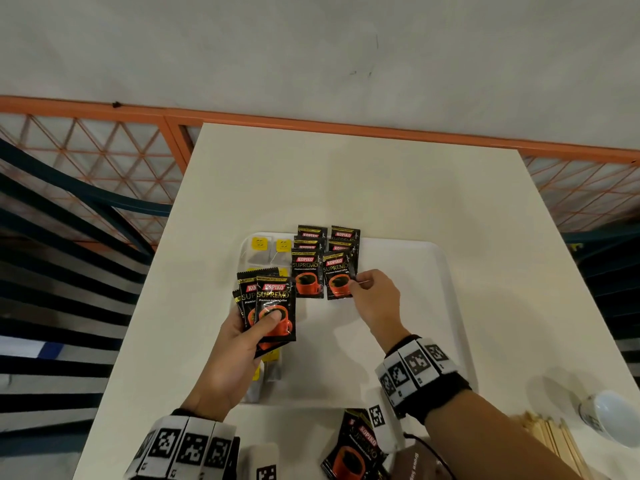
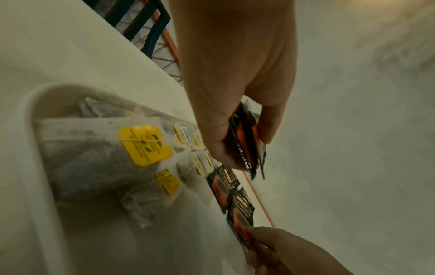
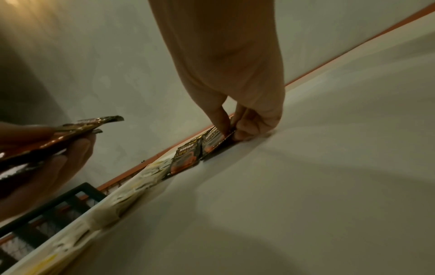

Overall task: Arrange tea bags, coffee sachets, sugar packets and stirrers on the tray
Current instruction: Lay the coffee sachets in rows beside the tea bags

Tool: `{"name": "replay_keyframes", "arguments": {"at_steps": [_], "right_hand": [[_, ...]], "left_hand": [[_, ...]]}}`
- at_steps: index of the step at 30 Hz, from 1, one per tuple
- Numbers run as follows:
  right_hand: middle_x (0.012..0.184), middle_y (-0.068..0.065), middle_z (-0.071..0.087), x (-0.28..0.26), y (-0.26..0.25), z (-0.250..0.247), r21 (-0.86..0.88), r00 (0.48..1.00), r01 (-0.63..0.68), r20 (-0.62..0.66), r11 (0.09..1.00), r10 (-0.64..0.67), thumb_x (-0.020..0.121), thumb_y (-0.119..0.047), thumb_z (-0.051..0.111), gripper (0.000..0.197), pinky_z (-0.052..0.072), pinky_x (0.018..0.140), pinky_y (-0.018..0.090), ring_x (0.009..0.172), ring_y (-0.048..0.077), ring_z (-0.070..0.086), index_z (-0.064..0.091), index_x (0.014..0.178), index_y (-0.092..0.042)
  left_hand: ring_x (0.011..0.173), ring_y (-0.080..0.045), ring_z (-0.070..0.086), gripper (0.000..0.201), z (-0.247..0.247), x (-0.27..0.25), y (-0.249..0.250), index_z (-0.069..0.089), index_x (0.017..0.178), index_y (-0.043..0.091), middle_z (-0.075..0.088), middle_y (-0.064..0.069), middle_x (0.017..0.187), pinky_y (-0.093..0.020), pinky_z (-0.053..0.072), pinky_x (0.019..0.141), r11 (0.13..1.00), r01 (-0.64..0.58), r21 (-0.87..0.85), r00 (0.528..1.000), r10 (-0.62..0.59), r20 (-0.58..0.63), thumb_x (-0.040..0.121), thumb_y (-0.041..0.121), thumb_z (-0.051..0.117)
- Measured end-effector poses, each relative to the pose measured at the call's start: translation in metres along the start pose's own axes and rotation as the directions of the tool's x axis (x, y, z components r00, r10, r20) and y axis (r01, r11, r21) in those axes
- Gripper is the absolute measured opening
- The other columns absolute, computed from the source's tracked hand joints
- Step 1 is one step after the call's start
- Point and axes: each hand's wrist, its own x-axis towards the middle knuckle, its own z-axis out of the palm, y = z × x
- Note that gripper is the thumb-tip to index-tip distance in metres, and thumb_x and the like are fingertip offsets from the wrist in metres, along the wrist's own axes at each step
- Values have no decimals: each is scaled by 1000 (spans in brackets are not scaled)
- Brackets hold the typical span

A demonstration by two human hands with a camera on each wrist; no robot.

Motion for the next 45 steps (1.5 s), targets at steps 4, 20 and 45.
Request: {"name": "replay_keyframes", "arguments": {"at_steps": [4, 20, 45], "right_hand": [[97, 8, 62, -2, 1, 2, -83, 1000, 28, -12, 996, -29, 86, -14, 59, 17, 39, 70, 22, 84, 18, 54, 60, 99, -4], [128, 12, 43, 6, -11, -7, -92, 998, 47, 45, 995, -43, 92, -22, 52, 42, 37, 82, 21, 98, 19, 50, 44, 129, -4], [114, 17, 62, 38, -31, 1, -187, 993, 91, 91, 978, -75, 98, -15, 34, 32, 41, 65, 20, 90, 23, 56, 56, 116, 0]], "left_hand": [[94, -21, 67, 42, 1, 0, -2, 52, 126, 11, 68, -10, 110, -21, 56, 64, 1000, 10, -6, 1000, -10, -3, 85, 4, 57], [96, -22, 66, 43, 2, -1, -2, 52, 125, 12, 67, -11, 112, -27, 54, 70, 999, 37, 25, 999, -37, -7, 83, 6, 58], [95, -24, 66, 36, 0, -1, -1, 55, 121, 14, 69, -7, 102, -37, 52, 80, 994, 65, 93, 997, -62, -33, 86, 6, 57]]}}
